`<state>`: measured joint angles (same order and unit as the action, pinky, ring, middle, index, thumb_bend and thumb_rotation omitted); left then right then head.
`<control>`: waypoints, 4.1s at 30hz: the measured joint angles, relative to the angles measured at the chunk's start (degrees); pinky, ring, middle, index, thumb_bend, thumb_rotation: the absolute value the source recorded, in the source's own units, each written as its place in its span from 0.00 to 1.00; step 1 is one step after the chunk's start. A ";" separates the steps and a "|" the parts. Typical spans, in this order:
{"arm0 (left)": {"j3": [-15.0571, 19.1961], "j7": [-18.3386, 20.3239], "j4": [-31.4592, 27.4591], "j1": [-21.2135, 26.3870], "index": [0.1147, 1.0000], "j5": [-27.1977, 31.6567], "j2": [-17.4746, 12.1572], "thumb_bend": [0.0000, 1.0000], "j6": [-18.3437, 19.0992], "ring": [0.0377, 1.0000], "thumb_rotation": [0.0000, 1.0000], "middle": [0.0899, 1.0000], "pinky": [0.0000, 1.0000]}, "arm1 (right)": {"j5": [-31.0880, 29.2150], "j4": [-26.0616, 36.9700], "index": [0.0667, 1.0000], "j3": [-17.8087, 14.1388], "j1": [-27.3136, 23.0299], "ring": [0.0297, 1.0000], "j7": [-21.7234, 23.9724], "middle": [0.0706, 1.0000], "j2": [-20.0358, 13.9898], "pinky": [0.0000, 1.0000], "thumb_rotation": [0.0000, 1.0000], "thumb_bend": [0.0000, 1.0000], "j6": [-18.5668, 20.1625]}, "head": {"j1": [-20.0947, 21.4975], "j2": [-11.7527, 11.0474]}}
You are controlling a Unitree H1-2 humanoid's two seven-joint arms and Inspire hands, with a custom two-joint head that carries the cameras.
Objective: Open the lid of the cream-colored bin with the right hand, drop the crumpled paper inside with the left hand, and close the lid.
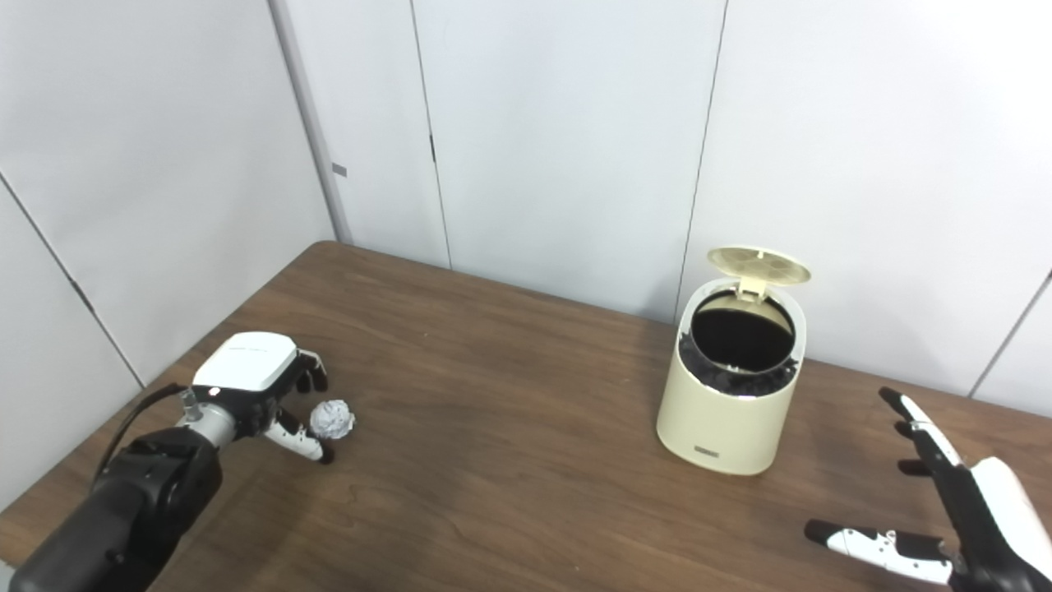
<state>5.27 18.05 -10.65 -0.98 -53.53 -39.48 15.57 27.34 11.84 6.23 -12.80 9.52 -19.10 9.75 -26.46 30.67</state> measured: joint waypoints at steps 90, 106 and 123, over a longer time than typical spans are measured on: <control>-5.08 6.59 -12.91 8.13 0.42 -3.31 -2.15 0.53 -0.05 0.27 0.00 0.42 0.24 | 0.62 1.44 0.90 0.07 0.49 0.89 0.24 0.92 0.00 0.76 0.29 0.70 0.59 | 0.44 0.97; -5.22 9.33 -17.58 20.58 0.42 -1.98 1.76 0.53 -6.40 0.26 0.00 0.40 0.24 | 0.58 0.18 0.88 0.43 -0.56 0.83 0.18 0.90 1.56 0.69 0.25 0.78 0.95 | 5.71 -0.53; -10.49 11.21 -13.95 35.09 0.44 2.24 10.30 0.52 -10.70 0.25 0.00 0.36 0.21 | 0.32 -3.18 0.88 2.04 -0.55 0.84 -1.86 0.90 3.58 0.71 0.32 0.78 -2.23 | 19.16 -2.55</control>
<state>-5.22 29.26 -24.60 34.12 -51.29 -29.18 4.87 27.66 8.66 8.27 -13.36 7.65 -15.52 7.52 -7.30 28.13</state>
